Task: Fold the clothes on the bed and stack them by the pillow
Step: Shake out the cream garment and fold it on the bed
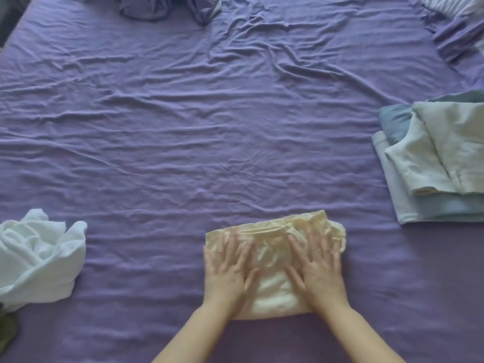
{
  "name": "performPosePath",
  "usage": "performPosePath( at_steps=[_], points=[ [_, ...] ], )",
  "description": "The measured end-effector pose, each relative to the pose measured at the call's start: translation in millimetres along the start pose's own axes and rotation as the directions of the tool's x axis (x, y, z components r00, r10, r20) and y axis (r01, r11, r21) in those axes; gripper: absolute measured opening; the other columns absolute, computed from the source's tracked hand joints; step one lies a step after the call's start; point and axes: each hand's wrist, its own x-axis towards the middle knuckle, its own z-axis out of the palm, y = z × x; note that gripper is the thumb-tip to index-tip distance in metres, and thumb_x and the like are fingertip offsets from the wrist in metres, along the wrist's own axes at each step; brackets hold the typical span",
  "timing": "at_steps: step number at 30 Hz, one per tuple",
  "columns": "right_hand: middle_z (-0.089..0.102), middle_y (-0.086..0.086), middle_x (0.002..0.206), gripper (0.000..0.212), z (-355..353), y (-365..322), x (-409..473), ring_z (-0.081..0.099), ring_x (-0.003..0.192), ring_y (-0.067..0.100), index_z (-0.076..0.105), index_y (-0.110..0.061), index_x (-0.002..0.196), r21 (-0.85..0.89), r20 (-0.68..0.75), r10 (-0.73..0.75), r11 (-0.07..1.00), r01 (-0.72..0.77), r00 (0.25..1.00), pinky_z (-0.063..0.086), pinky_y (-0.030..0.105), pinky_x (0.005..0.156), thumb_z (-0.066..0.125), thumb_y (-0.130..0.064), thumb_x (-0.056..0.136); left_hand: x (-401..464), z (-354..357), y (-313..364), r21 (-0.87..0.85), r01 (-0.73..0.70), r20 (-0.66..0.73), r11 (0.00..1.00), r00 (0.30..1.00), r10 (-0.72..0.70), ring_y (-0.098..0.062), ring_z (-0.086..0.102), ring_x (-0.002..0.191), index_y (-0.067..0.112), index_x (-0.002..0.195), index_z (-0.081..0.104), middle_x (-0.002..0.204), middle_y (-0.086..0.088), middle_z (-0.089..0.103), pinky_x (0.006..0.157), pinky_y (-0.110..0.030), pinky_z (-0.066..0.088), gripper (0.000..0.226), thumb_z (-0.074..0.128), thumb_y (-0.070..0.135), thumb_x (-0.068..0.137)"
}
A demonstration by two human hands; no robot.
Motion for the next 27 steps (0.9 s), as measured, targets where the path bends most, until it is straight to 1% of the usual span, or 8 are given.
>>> performPosePath(
  at_steps=[2,4,8,11,13,17,21,27],
  points=[
    [0.020,0.022,0.152,0.074,-6,2,-14,0.020,0.140,0.041,0.030,-0.022,0.145,0.039,-0.071,0.189,0.982,-0.186,0.979,0.021,0.057,0.111,0.062,-0.045,0.083,-6,-10,-1,-0.164,0.271,0.087,0.948,0.962,-0.260,-0.024,-0.014,0.144,0.030,0.150,0.007,0.159,-0.010,-0.007,0.116,-0.052,0.006,0.071,0.042,0.053,0.092],
    [0.010,0.025,0.154,0.081,-8,1,-25,0.021,0.140,0.038,0.011,-0.025,0.149,0.084,0.013,0.335,0.939,-0.335,0.942,0.023,0.049,0.112,0.057,-0.049,0.086,-11,-19,0,-0.339,0.495,0.175,0.800,0.868,-0.464,-0.031,0.004,0.144,0.024,0.151,0.002,0.158,-0.015,-0.004,0.116,-0.044,0.015,0.076,0.047,0.046,0.093],
    [0.014,0.018,0.153,0.079,-12,-18,-29,0.031,0.132,0.033,0.000,-0.030,0.149,0.220,0.053,0.338,0.914,-0.341,0.940,0.035,0.038,0.103,0.053,-0.040,0.090,-11,-38,12,-0.670,0.527,0.202,0.523,0.807,-0.554,-0.031,0.028,0.135,0.014,0.149,0.017,0.147,-0.018,0.028,0.109,-0.035,0.025,0.078,0.064,0.022,0.087],
    [0.027,0.017,0.147,0.079,-18,-30,-23,0.040,0.125,0.035,0.019,-0.024,0.148,0.514,0.032,0.519,0.725,-0.459,0.854,0.040,0.039,0.095,0.066,-0.019,0.084,-6,-42,15,-0.762,0.587,0.336,0.273,0.720,-0.607,-0.030,0.041,0.127,0.005,0.143,0.029,0.137,-0.018,0.045,0.101,-0.034,0.033,0.077,0.072,0.021,0.081],
    [0.042,0.020,0.135,0.079,-23,-34,-19,0.047,0.117,0.037,0.025,-0.020,0.146,0.616,0.058,0.596,0.610,-0.499,0.801,0.040,0.038,0.092,0.068,-0.011,0.081,-3,-47,12,-0.759,0.625,0.424,0.183,0.688,-0.589,-0.030,0.057,0.108,0.001,0.122,0.053,0.119,-0.015,0.061,0.092,-0.034,0.045,0.050,0.072,0.023,0.081],
    [0.051,0.012,0.136,0.062,-40,-39,-20,0.049,0.121,0.031,0.038,-0.015,0.141,0.628,0.063,0.547,0.628,-0.459,0.835,0.035,0.029,0.093,0.062,-0.008,0.084,-6,-63,10,-0.787,0.552,0.364,0.276,0.777,-0.514,-0.026,0.060,0.077,0.003,0.081,0.061,0.080,-0.008,0.067,0.072,-0.037,0.048,0.019,0.065,0.022,0.084],
    [0.058,0.009,0.130,0.042,-71,-35,-20,0.052,0.120,0.025,0.056,-0.011,0.128,0.666,-0.007,0.513,0.643,-0.378,0.859,0.034,0.025,0.095,0.060,-0.007,0.086,-1,-85,15,-0.838,0.435,0.244,0.330,0.839,-0.486,-0.024,0.057,0.073,0.004,0.079,0.059,0.075,-0.007,0.065,0.066,-0.034,0.043,0.018,0.062,0.020,0.087],
    [0.060,0.002,0.129,0.041,-134,1,-7,0.055,0.118,0.021,0.060,-0.017,0.124,0.696,-0.205,0.459,0.689,-0.201,0.864,0.039,0.026,0.093,0.063,-0.007,0.085,33,-123,52,-0.906,0.283,0.134,0.316,0.898,-0.420,-0.017,0.056,0.067,0.008,0.077,0.062,0.071,-0.001,0.065,0.063,-0.031,0.042,0.014,0.061,0.017,0.088]
  ],
)
